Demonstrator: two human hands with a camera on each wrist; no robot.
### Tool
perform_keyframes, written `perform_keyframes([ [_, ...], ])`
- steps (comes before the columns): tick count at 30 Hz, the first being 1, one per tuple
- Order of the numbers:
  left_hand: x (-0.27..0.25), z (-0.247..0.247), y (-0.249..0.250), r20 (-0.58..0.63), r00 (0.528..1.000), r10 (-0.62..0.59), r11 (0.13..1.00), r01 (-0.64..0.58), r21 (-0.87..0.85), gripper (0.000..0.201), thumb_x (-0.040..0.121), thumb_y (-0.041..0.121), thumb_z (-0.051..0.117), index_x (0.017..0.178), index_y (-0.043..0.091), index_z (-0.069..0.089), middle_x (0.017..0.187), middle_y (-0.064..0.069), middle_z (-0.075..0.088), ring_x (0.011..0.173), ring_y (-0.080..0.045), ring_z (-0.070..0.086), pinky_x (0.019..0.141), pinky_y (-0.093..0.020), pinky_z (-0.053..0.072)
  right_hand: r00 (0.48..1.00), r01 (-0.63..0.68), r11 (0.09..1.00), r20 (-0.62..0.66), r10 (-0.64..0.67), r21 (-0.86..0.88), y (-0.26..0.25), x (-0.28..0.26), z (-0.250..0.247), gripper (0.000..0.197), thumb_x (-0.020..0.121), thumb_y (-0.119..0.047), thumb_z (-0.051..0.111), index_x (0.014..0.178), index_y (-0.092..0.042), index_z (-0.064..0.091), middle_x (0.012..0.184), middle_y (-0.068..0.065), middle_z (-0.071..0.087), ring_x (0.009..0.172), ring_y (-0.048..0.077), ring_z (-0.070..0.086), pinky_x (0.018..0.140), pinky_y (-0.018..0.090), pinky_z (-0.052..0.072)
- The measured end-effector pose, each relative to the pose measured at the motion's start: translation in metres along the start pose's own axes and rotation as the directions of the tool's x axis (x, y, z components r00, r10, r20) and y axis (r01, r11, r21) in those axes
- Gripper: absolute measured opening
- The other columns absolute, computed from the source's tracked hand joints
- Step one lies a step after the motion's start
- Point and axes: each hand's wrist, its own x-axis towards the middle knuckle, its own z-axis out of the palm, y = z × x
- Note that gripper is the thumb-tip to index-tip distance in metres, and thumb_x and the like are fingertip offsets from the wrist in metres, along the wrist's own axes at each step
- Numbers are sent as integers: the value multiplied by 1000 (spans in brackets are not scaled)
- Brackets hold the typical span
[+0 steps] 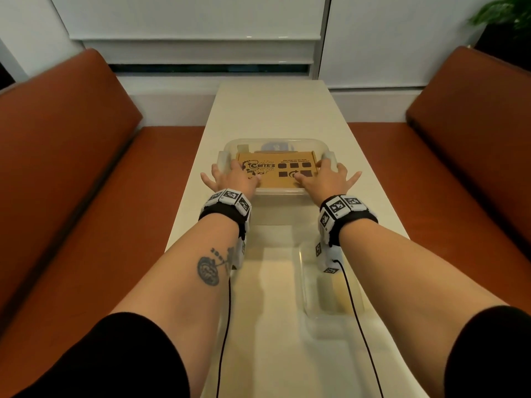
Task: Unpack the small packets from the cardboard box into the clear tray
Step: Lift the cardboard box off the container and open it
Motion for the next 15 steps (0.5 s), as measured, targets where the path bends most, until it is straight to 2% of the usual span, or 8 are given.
perform_keyframes([
  [3, -1, 6, -3, -71, 997, -5, 998, 0, -65, 55, 84, 55, 59, 127, 23, 46, 133, -8, 54, 146, -26, 10, 113, -52, -9, 1000, 11, 1000, -27, -11, 22, 2, -5, 2, 60, 78, -62, 60, 120, -20, 48, 123, 3, 58, 139, 25, 26, 113, 57, -9],
  [7, 1, 10, -5, -116, 993, -13, 993, -1, -117, 54, 81, 55, 61, 123, 23, 47, 131, -6, 56, 145, -25, 10, 114, -51, -7, 999, 15, 996, -36, -12, 91, 2, -7, 3, 59, 76, -56, 65, 120, -20, 49, 130, 6, 53, 141, 26, 20, 112, 57, -8],
  [12, 5, 5, -2, -64, 998, -4, 996, -2, -86, 55, 82, 55, 61, 125, 23, 46, 135, -6, 53, 145, -27, 10, 114, -52, -5, 999, 5, 996, 37, -8, 94, 0, -1, 0, 60, 77, -56, 65, 121, -18, 49, 133, 8, 51, 143, 26, 16, 114, 57, -6],
  [15, 6, 2, -1, -6, 1000, -7, 1000, 7, -21, 56, 82, 58, 59, 125, 24, 49, 138, -9, 51, 147, -28, 4, 111, -56, -16, 999, 9, 995, 35, -13, 99, 0, 0, -1, 56, 77, -56, 65, 117, -19, 50, 129, 6, 54, 141, 26, 21, 113, 58, -7],
])
